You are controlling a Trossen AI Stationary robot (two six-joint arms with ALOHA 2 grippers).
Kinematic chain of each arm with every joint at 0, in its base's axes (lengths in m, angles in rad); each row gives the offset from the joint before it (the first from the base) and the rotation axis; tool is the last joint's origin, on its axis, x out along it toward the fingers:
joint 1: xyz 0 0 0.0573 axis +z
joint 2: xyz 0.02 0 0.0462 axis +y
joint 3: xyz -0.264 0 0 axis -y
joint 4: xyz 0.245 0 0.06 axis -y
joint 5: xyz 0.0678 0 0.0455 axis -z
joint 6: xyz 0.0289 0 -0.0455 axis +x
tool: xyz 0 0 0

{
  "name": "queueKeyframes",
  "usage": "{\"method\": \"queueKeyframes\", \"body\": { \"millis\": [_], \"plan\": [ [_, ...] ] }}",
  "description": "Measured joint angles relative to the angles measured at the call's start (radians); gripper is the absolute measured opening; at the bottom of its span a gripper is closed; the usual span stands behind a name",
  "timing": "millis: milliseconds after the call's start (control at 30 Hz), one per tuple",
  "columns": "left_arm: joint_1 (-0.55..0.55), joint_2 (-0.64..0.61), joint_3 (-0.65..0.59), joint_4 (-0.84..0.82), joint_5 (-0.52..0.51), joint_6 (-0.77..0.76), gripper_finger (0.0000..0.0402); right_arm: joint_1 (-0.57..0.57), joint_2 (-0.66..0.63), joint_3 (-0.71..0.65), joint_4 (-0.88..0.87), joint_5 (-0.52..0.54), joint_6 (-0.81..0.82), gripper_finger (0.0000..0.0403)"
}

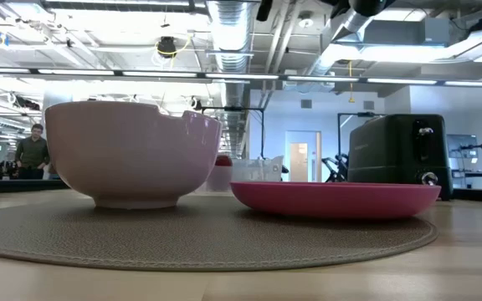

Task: Arrange a breakfast setting

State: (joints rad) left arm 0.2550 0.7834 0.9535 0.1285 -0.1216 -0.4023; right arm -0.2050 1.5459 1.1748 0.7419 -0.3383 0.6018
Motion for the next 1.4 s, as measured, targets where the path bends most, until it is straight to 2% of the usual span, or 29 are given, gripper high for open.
{"method": "queueKeyframes", "body": {
  "millis": [400, 500, 700, 833, 1000, 1200, 1400],
  "plan": [
    [-0.001, 0.0, 0.0, 0.007, 0.008, 0.047, 0.0074, -0.007, 0.0, 0.0, -0.004, 0.027, 0.01, 0.0171],
    [0.0, 0.0, 0.0, 0.007, 0.014, 0.062, 0.0035, -0.012, 0.0, 0.0, -0.006, 0.039, 0.012, 0.0182],
    [0.0, -0.005, 0.0, 0.002, 0.017, 0.069, 0.0035, -0.034, 0.0, 0.0, -0.006, 0.039, 0.012, 0.0239],
    [0.0, -0.044, 0.016, -0.058, 0.007, 0.069, 0.0035, -0.077, -0.036, 0.001, -0.065, -0.081, 0.023, 0.0275],
    [0.0, -0.092, 0.151, -0.344, -0.09, 0.113, 0.0038, -0.149, -0.116, 0.002, -0.265, -0.232, 0.001, 0.0285],
    [0.0, -0.077, 0.322, -0.737, -0.293, 0.125, 0.0036, -0.175, -0.212, 0.002, -0.566, -0.237, -0.151, 0.0286],
    [0.0, -0.049, 0.346, -1.014, -0.469, 0.025, 0.0038, -0.164, -0.253, 0.001, -0.769, -0.216, -0.238, 0.0286]
  ]
}}
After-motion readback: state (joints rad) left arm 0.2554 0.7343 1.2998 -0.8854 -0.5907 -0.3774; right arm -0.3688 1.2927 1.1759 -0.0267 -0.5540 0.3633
